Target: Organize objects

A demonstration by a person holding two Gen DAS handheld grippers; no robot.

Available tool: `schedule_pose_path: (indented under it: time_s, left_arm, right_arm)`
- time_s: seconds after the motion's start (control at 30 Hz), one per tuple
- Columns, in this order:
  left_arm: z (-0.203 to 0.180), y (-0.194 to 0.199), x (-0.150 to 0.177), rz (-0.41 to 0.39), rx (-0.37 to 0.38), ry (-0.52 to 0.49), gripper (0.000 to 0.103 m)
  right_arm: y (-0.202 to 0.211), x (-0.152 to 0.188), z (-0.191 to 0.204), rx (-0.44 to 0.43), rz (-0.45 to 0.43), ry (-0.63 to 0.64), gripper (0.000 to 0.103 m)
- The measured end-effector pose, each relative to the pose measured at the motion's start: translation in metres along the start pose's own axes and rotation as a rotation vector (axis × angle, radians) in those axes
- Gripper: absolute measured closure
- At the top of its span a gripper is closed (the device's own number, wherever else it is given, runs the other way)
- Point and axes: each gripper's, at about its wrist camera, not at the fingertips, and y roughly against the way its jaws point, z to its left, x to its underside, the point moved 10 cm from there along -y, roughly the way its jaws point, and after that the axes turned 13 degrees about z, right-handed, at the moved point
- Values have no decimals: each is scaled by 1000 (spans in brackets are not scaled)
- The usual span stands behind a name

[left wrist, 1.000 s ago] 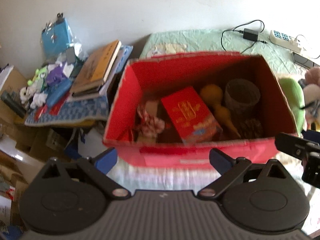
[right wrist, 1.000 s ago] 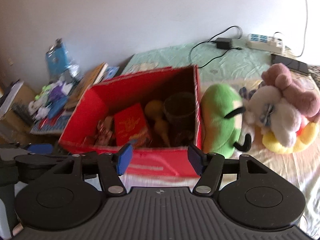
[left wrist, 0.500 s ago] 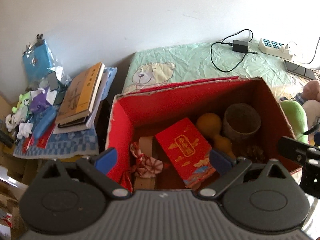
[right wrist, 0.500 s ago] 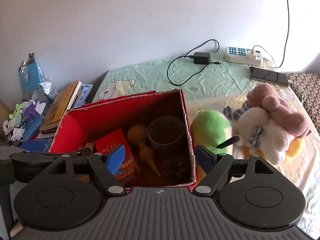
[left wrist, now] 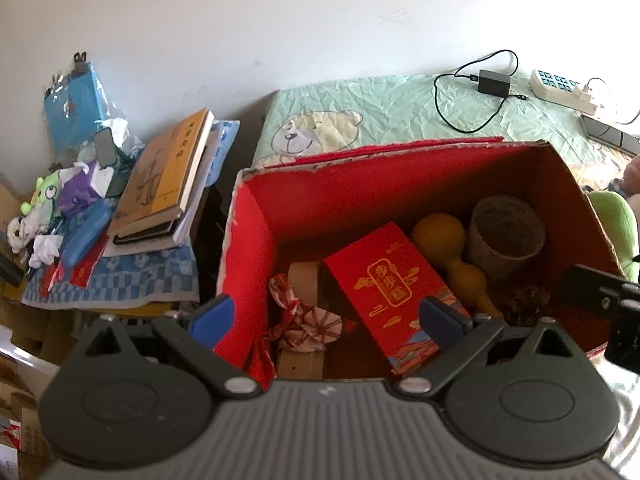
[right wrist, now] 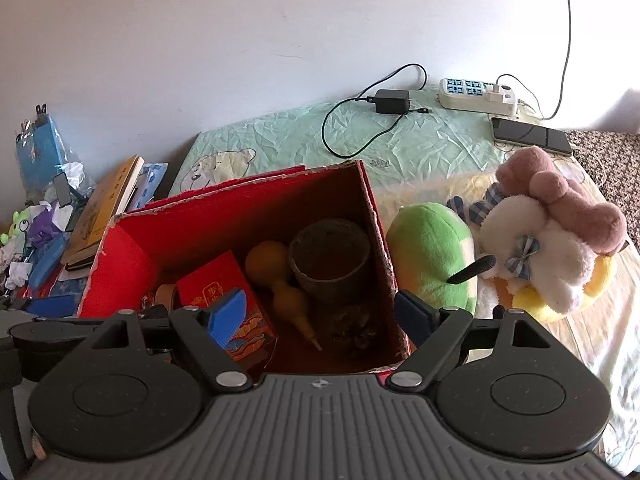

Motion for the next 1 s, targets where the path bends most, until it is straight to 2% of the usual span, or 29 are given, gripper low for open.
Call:
schedule_pose_path:
  time_s: [0.4, 0.83, 1.0]
  left_arm:
    - [4, 6, 4, -38, -18, 16, 4]
    - [4, 12, 17, -41, -12, 19, 4]
    - [2, 16, 25, -60, 6, 15, 4]
  right_arm:
    - [0, -2, 1, 43, -12, 33, 20]
    - [5, 4, 4, 31, -20, 36, 20]
    - [10, 8, 4, 22, -52, 34, 20]
